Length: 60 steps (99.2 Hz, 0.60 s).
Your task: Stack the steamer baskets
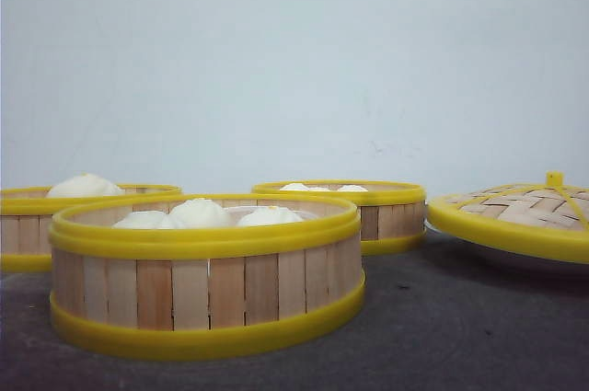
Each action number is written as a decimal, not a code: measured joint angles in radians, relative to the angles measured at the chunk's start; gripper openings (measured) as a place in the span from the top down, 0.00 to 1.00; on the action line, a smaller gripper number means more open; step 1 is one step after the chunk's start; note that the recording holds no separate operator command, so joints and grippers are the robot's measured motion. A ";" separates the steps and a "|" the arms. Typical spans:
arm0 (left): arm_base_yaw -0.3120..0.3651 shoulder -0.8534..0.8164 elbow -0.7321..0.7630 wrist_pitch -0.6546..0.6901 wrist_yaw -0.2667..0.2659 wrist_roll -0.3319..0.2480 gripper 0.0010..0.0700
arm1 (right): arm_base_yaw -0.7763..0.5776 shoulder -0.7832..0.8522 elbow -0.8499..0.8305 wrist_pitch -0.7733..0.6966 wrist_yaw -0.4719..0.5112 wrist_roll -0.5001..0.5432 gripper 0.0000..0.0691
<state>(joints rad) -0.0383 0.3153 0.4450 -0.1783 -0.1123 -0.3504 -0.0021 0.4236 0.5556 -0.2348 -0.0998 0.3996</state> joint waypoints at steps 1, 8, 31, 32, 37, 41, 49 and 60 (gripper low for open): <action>0.000 0.013 0.014 -0.006 0.002 0.001 0.98 | 0.000 0.014 0.017 -0.011 -0.004 -0.008 0.99; 0.000 0.108 0.120 -0.063 0.007 0.013 0.98 | 0.000 0.107 0.134 -0.090 -0.010 -0.060 0.99; -0.005 0.313 0.312 -0.140 0.041 0.079 0.89 | 0.039 0.246 0.326 -0.222 -0.013 -0.185 0.89; -0.006 0.316 0.313 -0.141 0.041 0.080 0.87 | 0.040 0.248 0.328 -0.225 -0.013 -0.186 0.86; -0.009 0.328 0.313 -0.152 0.049 0.089 0.75 | 0.051 0.253 0.333 -0.230 -0.013 -0.187 0.63; -0.012 0.332 0.313 -0.157 0.058 0.094 0.67 | 0.060 0.256 0.333 -0.232 -0.015 -0.186 0.46; -0.019 0.334 0.313 -0.159 0.071 0.097 0.59 | 0.077 0.267 0.333 -0.232 -0.038 -0.182 0.27; -0.033 0.336 0.313 -0.158 0.112 0.100 0.58 | 0.101 0.294 0.338 -0.225 -0.057 -0.178 0.22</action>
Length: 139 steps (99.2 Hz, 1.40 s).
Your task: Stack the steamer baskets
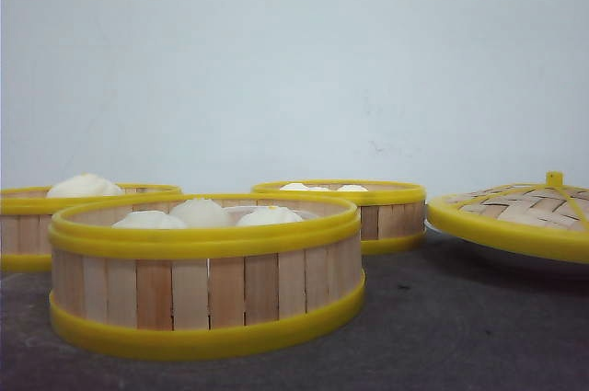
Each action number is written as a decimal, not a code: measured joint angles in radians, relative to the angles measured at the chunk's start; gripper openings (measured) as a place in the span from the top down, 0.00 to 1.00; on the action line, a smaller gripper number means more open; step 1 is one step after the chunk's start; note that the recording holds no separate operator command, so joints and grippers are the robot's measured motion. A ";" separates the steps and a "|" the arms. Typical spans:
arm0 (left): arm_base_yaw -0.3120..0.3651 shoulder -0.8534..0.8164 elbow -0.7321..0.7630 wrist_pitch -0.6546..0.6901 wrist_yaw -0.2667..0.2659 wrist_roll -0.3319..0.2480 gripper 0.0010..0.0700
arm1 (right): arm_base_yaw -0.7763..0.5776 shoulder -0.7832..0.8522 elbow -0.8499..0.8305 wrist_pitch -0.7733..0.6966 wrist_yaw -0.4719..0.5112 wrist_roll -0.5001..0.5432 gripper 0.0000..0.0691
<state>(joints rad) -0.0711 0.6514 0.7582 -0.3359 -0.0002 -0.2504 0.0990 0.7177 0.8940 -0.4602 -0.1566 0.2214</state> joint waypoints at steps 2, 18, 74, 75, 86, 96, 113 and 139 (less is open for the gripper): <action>-0.002 0.001 0.000 0.001 0.006 0.000 0.58 | 0.003 0.009 0.005 0.000 -0.001 0.001 0.22; -0.027 0.014 0.000 0.014 0.072 0.003 0.58 | 0.032 0.133 0.090 0.000 -0.028 0.004 0.22; -0.150 0.018 0.000 0.019 0.131 0.007 0.58 | 0.097 0.914 0.594 -0.105 -0.106 0.032 0.24; -0.151 0.018 0.000 0.019 0.132 0.007 0.58 | 0.097 0.925 0.598 -0.105 -0.106 0.035 0.24; -0.171 0.018 0.000 0.019 0.140 0.007 0.58 | 0.105 1.037 0.645 -0.105 -0.101 0.049 0.30; -0.183 0.018 0.000 0.019 0.156 0.007 0.58 | 0.111 1.129 0.680 -0.099 -0.074 0.065 0.31; -0.201 0.017 0.000 0.018 0.157 0.007 0.58 | 0.118 1.240 0.687 -0.069 -0.026 0.099 0.34; -0.207 0.017 0.000 0.005 0.157 0.007 0.58 | 0.132 1.323 0.687 -0.014 0.003 0.157 0.41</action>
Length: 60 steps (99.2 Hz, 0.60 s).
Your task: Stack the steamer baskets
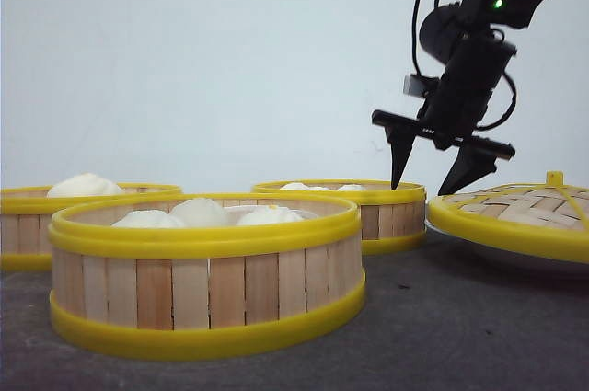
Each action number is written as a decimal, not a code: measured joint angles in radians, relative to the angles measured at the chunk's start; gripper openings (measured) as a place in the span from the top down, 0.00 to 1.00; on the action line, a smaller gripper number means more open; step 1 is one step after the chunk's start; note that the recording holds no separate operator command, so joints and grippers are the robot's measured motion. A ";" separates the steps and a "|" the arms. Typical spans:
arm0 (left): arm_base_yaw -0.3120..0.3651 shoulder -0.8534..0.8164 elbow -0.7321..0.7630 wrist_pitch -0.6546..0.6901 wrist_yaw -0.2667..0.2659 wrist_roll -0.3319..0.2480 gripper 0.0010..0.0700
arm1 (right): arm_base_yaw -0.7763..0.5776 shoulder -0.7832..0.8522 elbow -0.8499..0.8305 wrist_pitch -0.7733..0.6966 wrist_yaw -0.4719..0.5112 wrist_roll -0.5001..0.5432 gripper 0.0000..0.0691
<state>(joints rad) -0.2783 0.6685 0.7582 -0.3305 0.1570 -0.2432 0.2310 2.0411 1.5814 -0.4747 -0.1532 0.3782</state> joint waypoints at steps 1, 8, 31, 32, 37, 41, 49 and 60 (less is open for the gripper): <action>0.000 0.000 0.000 0.000 0.000 0.000 0.58 | 0.000 0.002 0.000 0.001 0.000 0.002 0.42; -0.001 0.000 0.000 -0.002 0.000 0.001 0.58 | 0.006 0.014 0.000 0.005 0.000 0.019 0.47; -0.001 0.000 0.000 -0.002 0.000 0.015 0.58 | 0.030 0.038 0.000 0.026 0.082 0.050 0.79; -0.001 0.000 0.000 -0.002 0.000 0.015 0.58 | 0.031 0.038 0.000 0.030 0.088 0.050 0.80; -0.001 0.000 0.000 -0.002 0.000 0.017 0.58 | 0.036 0.038 0.001 0.042 0.107 0.050 0.86; -0.001 0.000 0.000 -0.002 0.000 0.018 0.58 | 0.037 0.038 0.004 0.041 0.109 0.052 0.89; -0.001 0.000 0.000 -0.002 0.000 0.019 0.58 | 0.038 0.038 0.015 0.037 0.109 0.063 0.92; -0.001 0.000 0.000 -0.002 0.000 0.019 0.58 | 0.040 0.039 0.041 0.025 0.111 0.065 0.94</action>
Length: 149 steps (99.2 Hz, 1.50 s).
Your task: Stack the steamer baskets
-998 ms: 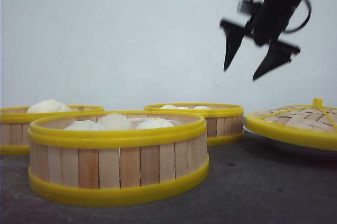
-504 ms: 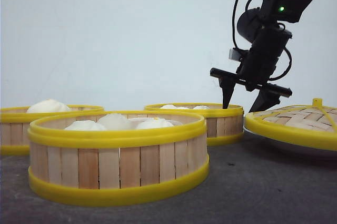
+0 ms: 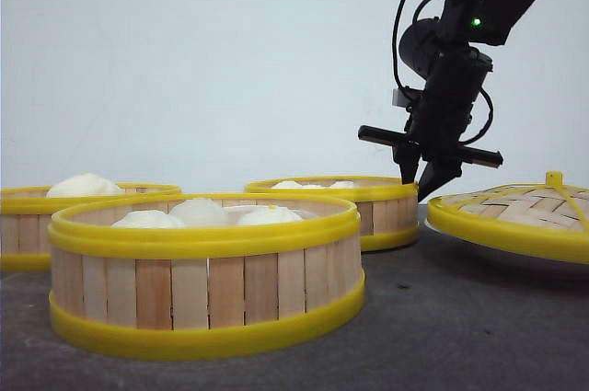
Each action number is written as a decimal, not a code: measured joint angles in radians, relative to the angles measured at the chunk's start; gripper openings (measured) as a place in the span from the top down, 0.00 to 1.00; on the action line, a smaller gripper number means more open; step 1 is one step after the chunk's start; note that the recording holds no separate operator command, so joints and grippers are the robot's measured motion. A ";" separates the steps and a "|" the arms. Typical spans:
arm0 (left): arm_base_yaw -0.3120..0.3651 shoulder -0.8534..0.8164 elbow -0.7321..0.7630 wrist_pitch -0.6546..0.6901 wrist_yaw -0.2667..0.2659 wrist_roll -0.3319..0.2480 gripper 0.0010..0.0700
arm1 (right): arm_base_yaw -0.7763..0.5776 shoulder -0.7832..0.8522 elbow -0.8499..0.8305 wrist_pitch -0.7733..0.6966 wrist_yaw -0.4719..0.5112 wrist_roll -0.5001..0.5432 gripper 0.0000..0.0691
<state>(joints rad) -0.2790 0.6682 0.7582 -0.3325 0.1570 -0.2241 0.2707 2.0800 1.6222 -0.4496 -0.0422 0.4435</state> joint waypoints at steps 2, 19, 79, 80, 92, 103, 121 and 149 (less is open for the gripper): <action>0.000 0.000 0.000 0.000 0.000 0.000 0.58 | 0.001 0.000 0.006 -0.006 0.001 0.000 0.94; 0.000 -0.001 0.000 -0.003 0.000 0.016 0.58 | 0.003 -0.005 0.096 -0.069 0.000 -0.002 0.95; 0.000 -0.138 0.000 -0.168 -0.082 0.067 0.58 | 0.027 -0.483 0.210 -0.472 -0.187 -0.260 0.96; 0.000 -0.145 0.000 -0.174 -0.087 0.068 0.58 | 0.031 -0.486 0.210 -0.480 -0.187 -0.264 0.96; 0.000 -0.199 0.000 -0.212 -0.137 0.075 0.58 | 0.076 -0.503 0.210 -0.543 -0.187 -0.311 0.96; 0.000 -0.243 0.003 -0.238 -0.160 0.076 0.58 | 0.118 -0.503 0.208 -0.569 -0.185 -0.338 0.96; 0.000 -0.281 0.003 -0.276 -0.162 0.076 0.58 | 0.192 -0.498 0.175 -0.531 -0.180 -0.359 0.96; 0.000 -0.284 0.004 -0.319 -0.162 0.076 0.58 | 0.271 -0.398 0.155 -0.524 -0.166 -0.368 0.96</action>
<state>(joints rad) -0.2790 0.3843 0.7620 -0.6514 -0.0048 -0.1486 0.5419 1.6821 1.7771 -0.9733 -0.2081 0.0753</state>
